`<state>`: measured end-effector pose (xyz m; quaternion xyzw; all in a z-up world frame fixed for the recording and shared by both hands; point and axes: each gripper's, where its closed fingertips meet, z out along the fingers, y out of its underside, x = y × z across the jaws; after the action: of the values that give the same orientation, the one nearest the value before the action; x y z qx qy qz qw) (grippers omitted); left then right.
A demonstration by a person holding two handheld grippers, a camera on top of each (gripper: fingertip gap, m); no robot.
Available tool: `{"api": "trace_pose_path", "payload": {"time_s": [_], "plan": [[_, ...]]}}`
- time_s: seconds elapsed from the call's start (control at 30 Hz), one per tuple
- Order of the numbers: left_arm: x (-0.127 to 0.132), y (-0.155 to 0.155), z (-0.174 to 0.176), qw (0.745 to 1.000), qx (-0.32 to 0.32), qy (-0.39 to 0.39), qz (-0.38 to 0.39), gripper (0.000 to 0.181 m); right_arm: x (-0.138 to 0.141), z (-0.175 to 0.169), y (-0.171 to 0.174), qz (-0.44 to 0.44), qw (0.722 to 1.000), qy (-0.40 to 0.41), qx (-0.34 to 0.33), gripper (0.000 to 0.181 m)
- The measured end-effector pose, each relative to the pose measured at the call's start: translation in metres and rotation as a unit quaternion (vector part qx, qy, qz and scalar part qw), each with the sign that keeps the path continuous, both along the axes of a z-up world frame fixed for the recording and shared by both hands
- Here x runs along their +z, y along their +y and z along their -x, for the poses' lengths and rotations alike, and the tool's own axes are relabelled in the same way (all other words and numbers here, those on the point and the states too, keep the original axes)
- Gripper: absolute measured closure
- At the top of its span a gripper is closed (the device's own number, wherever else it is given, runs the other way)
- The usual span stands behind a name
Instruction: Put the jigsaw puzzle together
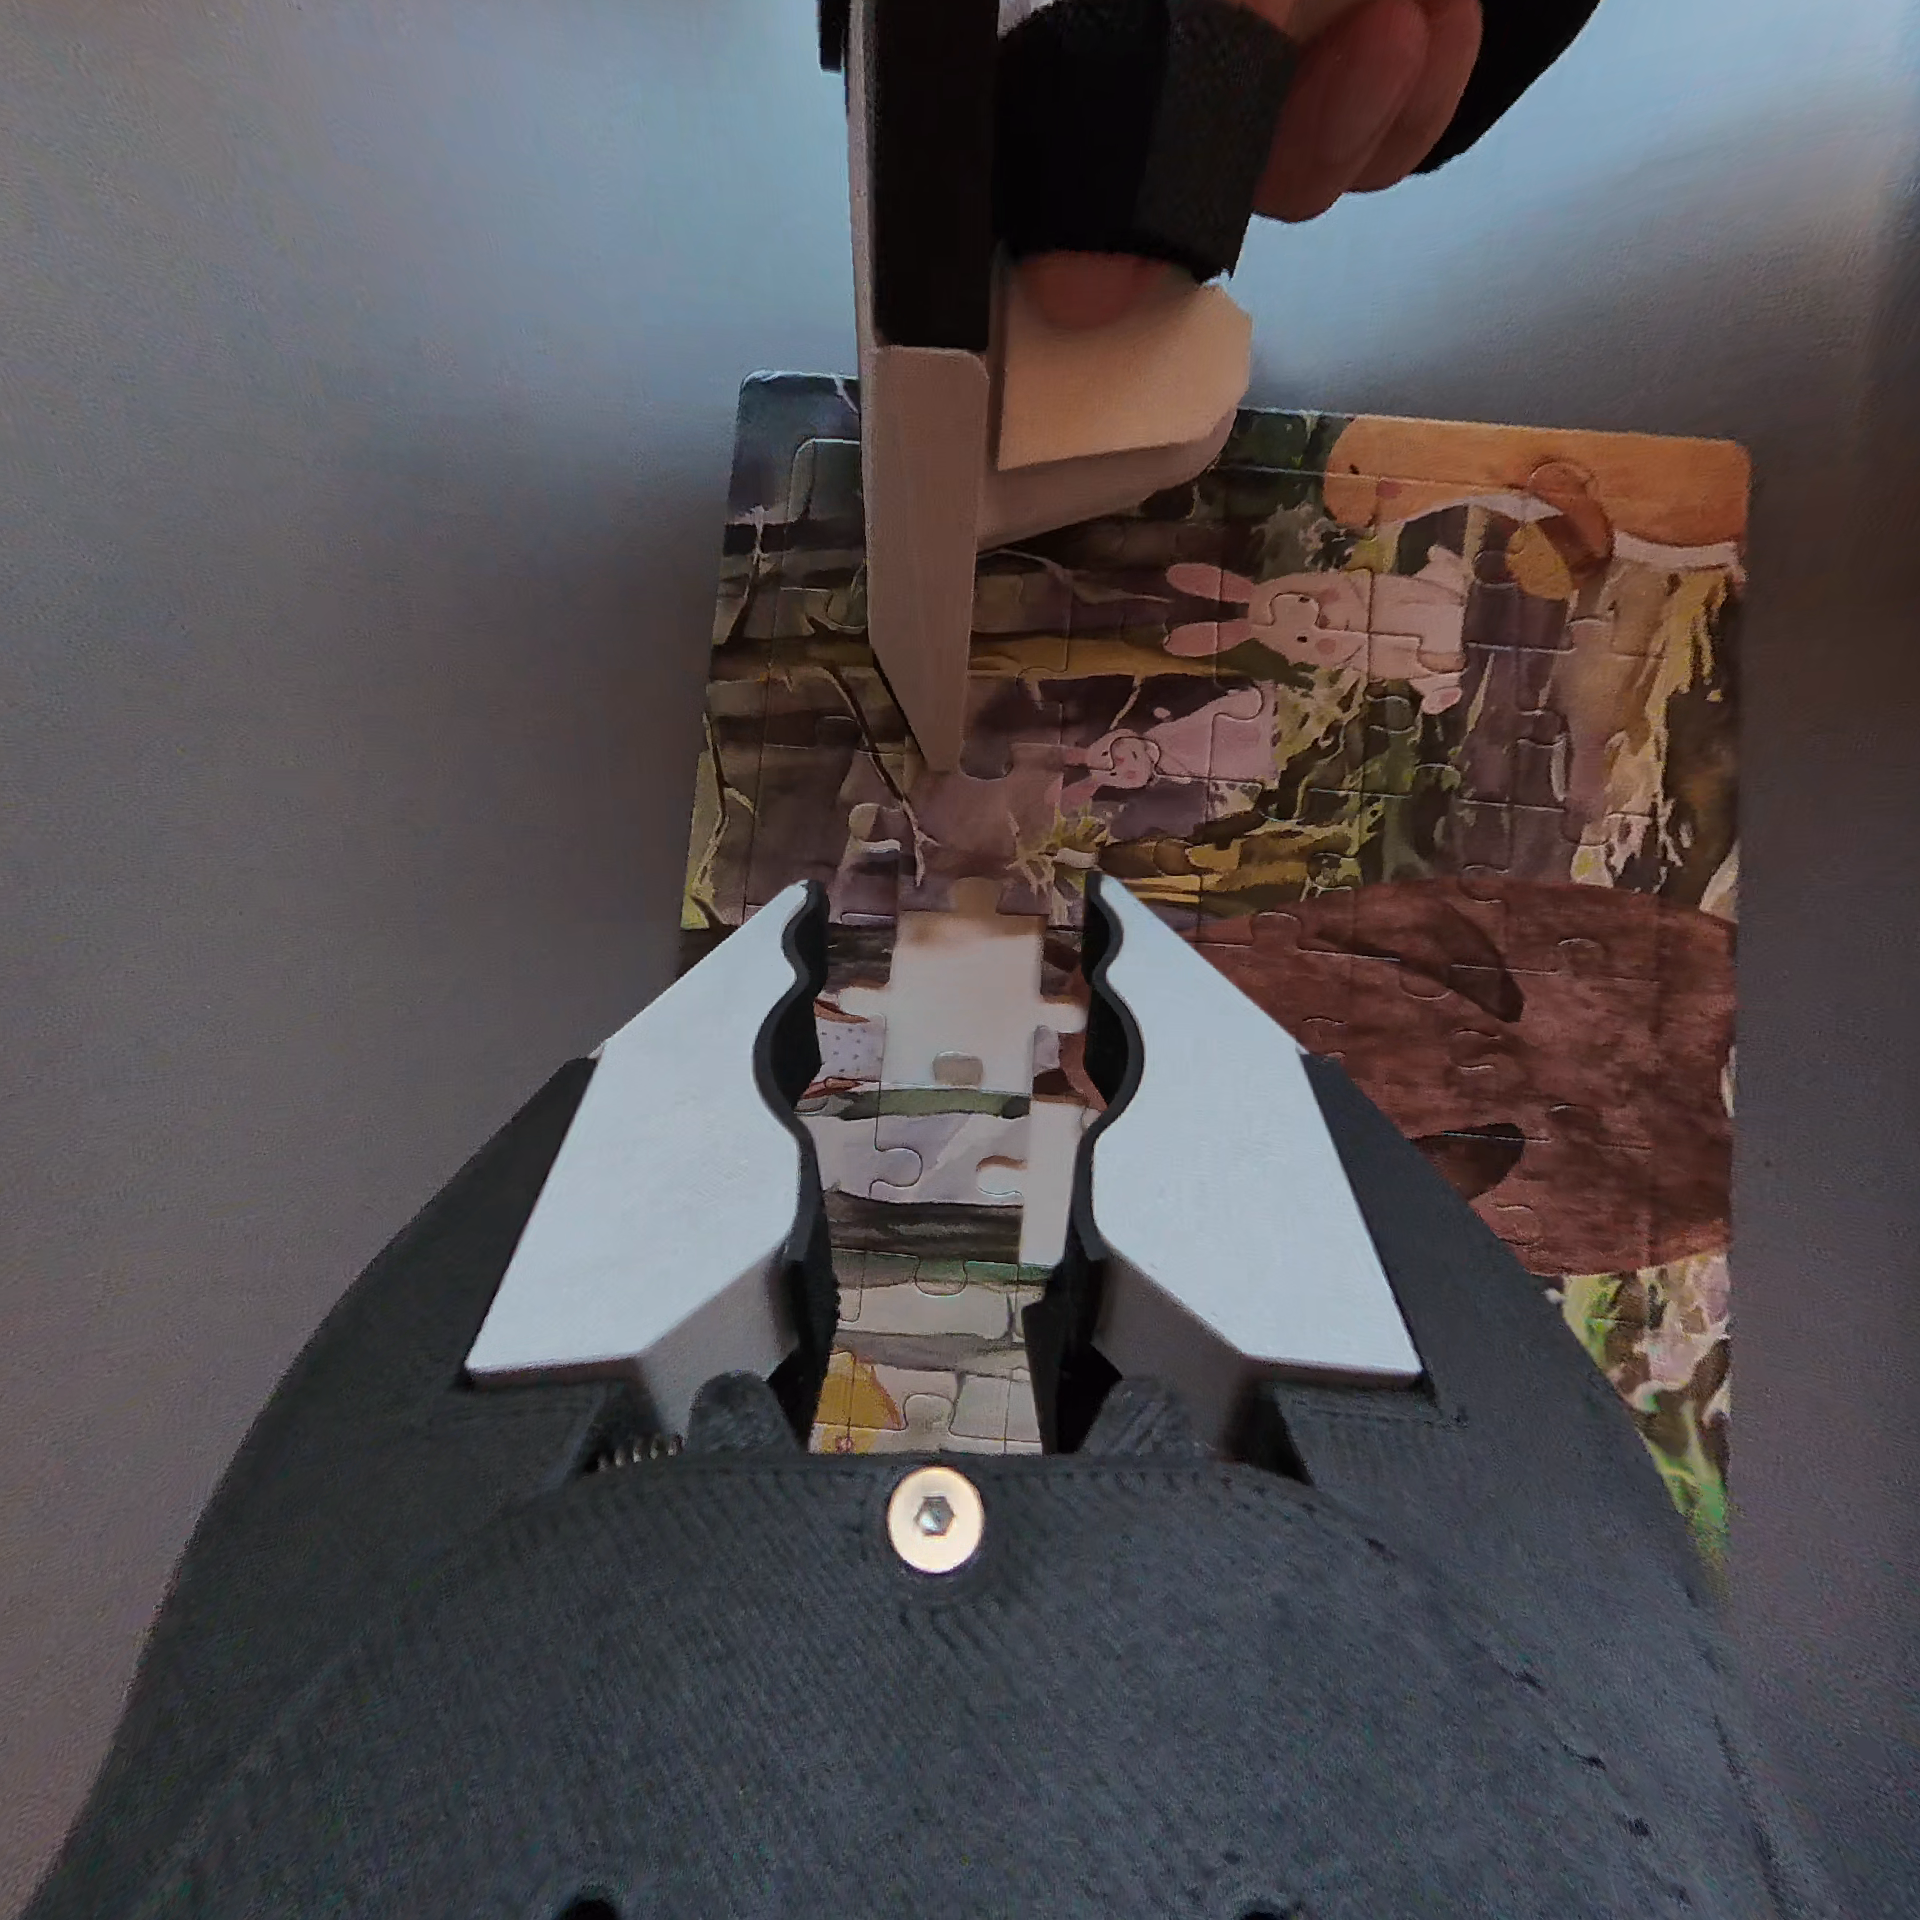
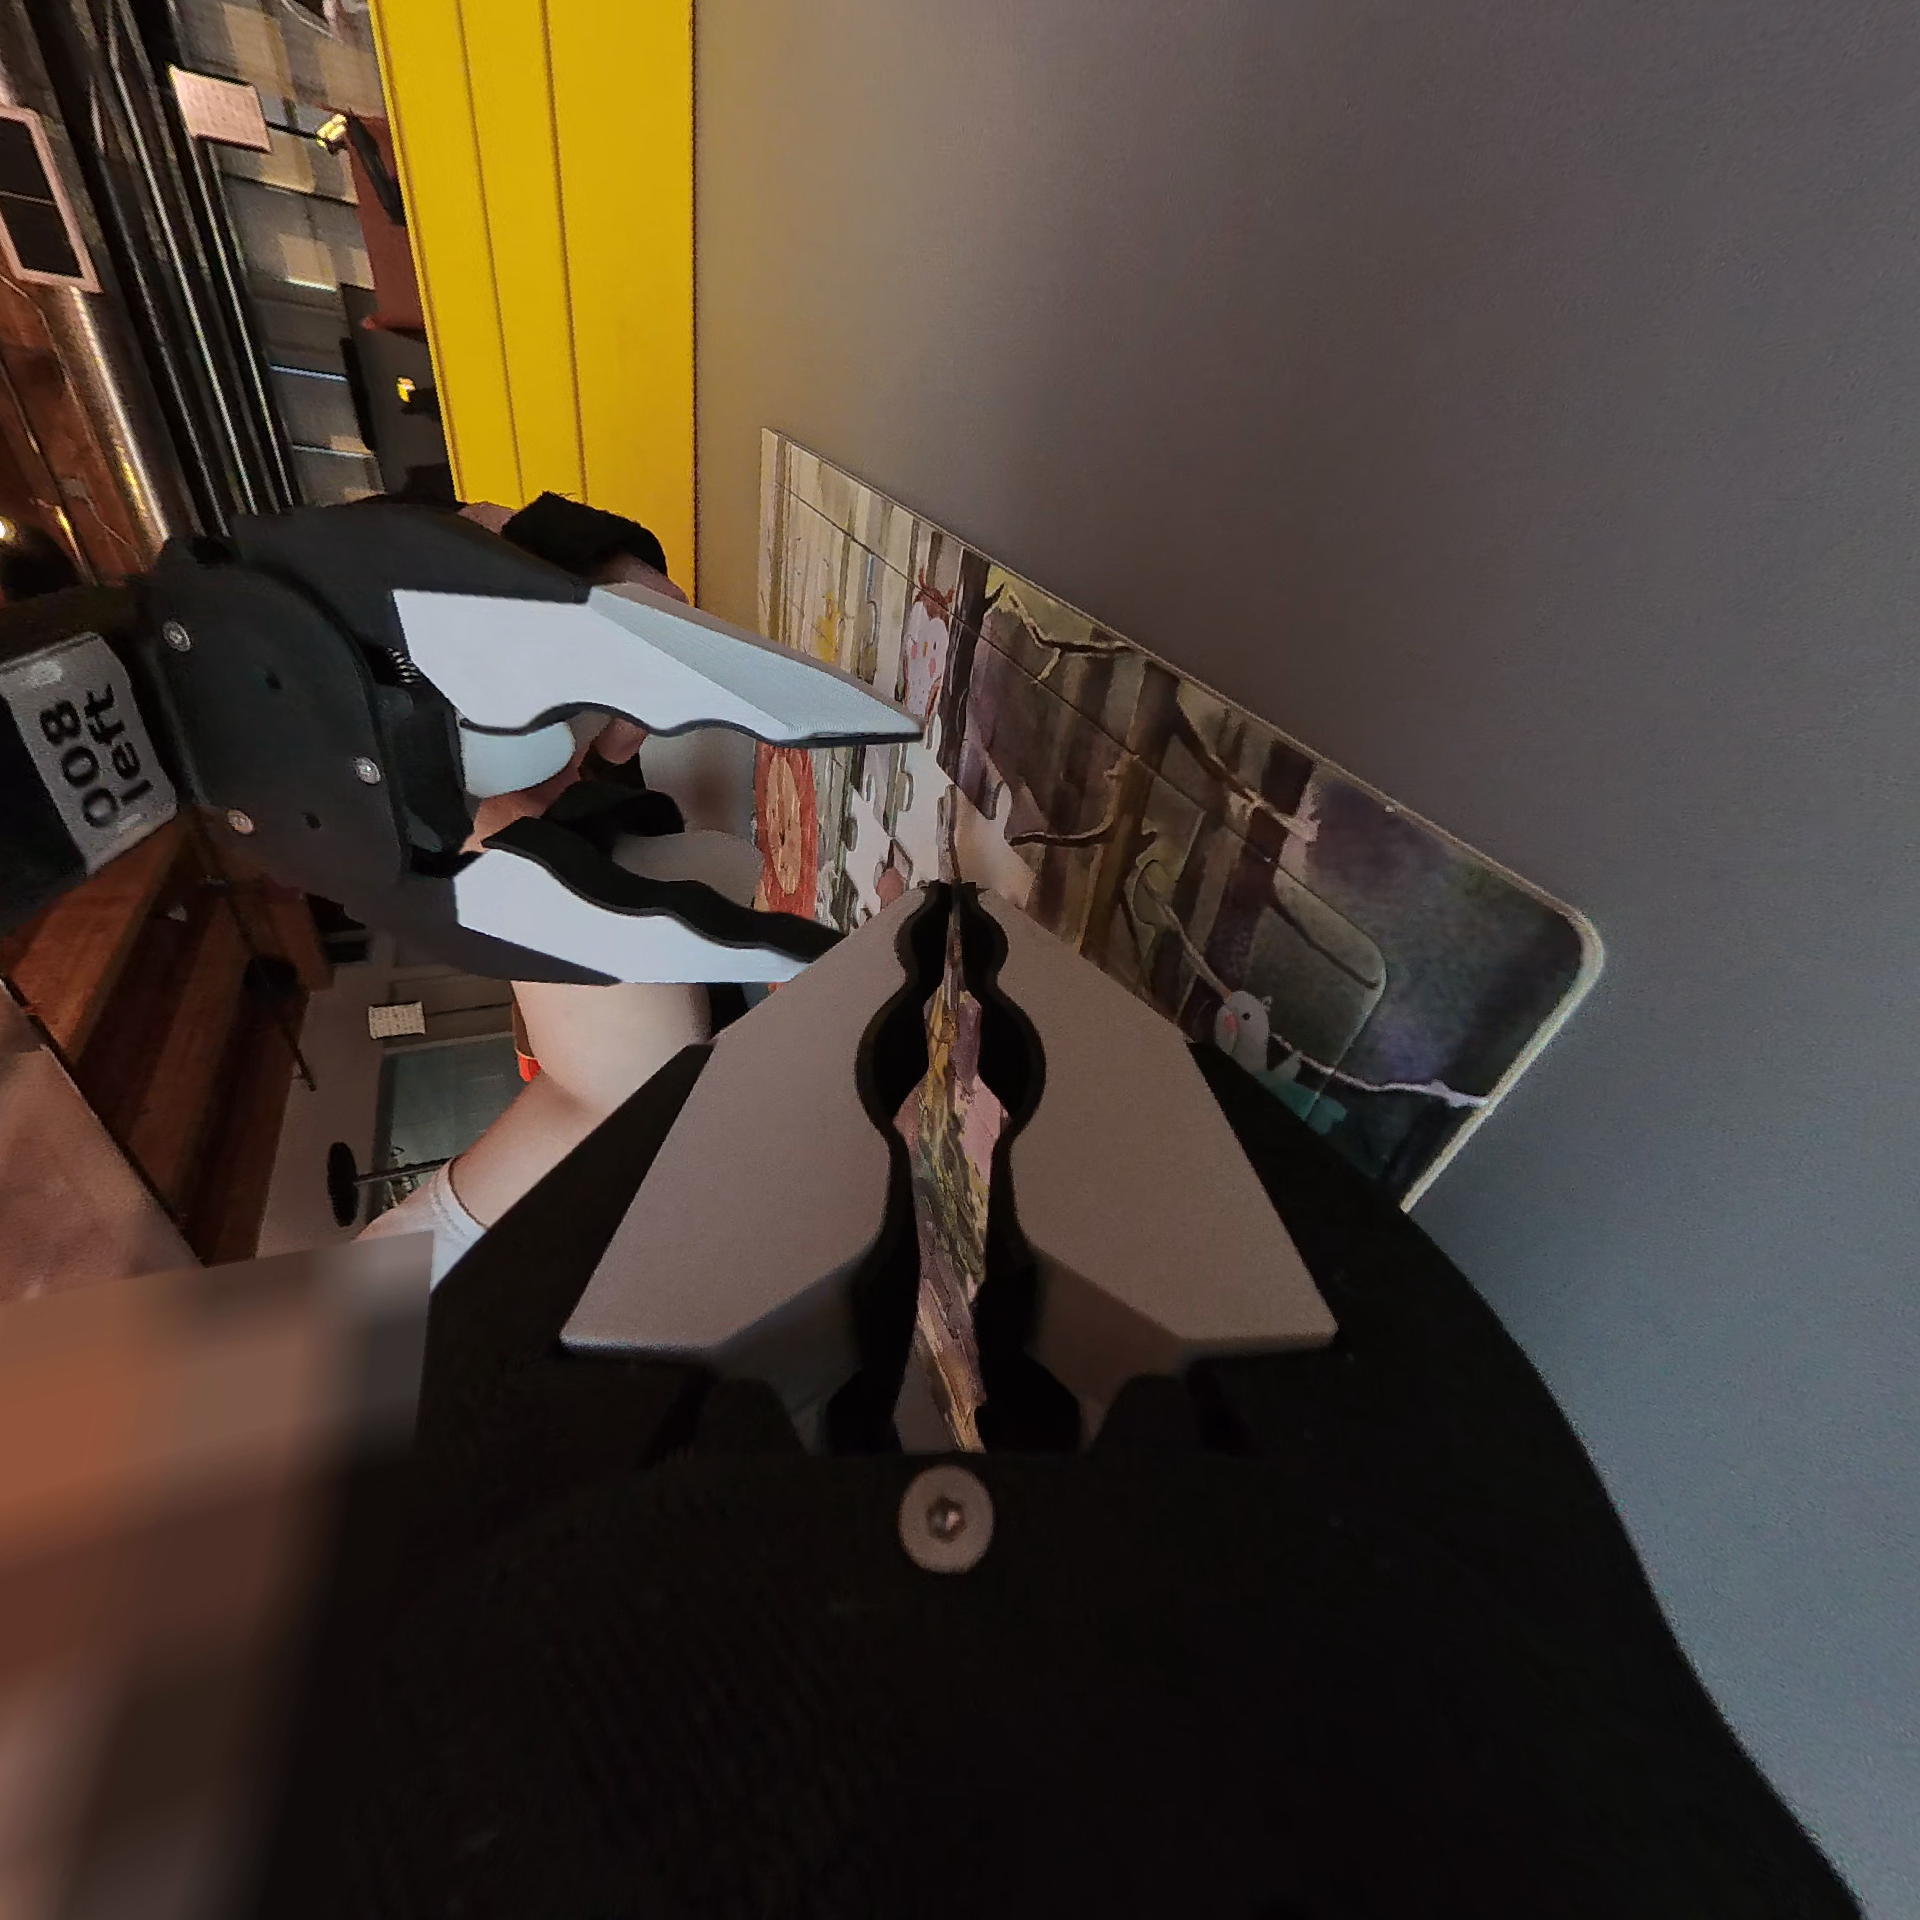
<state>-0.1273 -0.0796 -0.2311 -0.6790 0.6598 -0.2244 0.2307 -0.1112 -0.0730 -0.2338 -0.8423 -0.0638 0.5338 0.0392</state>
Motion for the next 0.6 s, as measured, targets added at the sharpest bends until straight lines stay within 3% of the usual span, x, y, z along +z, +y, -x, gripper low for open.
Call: {"api": "trace_pose_path", "payload": {"time_s": [0.23,0.6], "plan": [[-0.01,-0.0021,-0.0029,0.998,-0.025,0.028,-0.045,0.151,-0.0036,-0.0017,0.0011,-0.003,1.0,-0.009,-0.004,0.181],[-0.0109,-0.0034,-0.0042,0.998,-0.026,0.032,-0.04,0.153,-0.007,-0.0018,0.0017,-0.033,0.999,-0.04,0.003,0.18]]}}
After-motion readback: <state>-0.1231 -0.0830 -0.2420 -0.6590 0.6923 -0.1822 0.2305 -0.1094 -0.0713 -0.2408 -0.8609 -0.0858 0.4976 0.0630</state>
